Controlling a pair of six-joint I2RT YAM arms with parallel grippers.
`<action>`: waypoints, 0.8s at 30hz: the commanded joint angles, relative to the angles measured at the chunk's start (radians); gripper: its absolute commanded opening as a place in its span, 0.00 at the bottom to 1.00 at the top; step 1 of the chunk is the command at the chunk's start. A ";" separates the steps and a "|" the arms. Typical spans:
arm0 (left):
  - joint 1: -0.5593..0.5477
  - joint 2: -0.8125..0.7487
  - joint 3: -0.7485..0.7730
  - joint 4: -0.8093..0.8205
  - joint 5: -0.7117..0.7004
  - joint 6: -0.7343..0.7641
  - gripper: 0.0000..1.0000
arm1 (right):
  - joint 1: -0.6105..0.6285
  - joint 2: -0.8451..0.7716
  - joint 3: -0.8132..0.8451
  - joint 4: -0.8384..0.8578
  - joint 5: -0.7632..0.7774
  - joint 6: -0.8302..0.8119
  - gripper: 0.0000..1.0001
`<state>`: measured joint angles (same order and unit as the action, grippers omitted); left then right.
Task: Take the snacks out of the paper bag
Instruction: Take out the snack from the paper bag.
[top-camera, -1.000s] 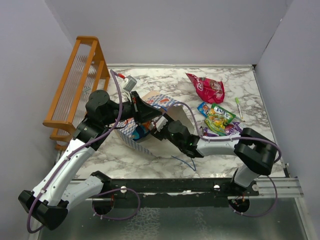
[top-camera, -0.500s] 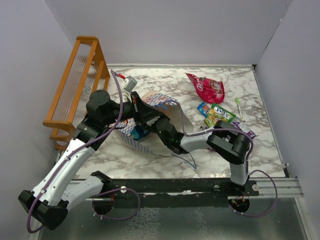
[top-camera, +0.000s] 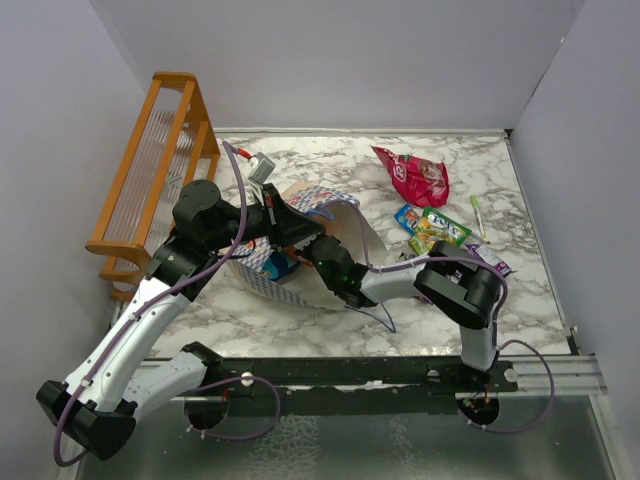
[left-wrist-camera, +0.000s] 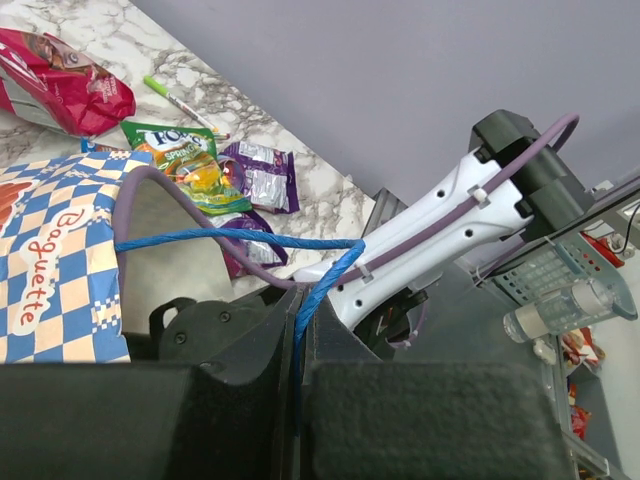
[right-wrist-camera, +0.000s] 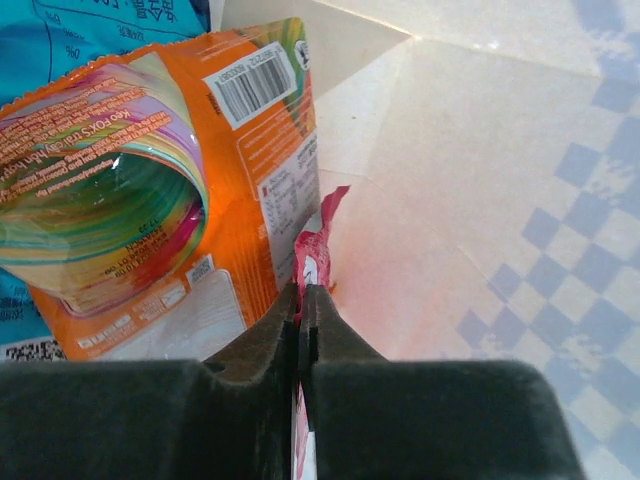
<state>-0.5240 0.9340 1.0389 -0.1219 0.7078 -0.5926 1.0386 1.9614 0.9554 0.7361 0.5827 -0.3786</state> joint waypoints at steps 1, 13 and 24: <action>-0.007 -0.024 0.019 0.041 0.018 -0.011 0.00 | -0.003 -0.115 -0.040 -0.048 -0.033 0.026 0.01; -0.007 -0.021 0.010 0.060 0.022 -0.019 0.00 | 0.009 -0.460 -0.269 -0.100 -0.333 0.091 0.01; -0.009 -0.030 0.004 0.062 0.024 -0.024 0.00 | 0.007 -0.937 -0.500 -0.212 -0.800 -0.077 0.01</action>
<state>-0.5259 0.9329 1.0389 -0.1043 0.7086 -0.6006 1.0412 1.1824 0.5045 0.5800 0.0227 -0.3771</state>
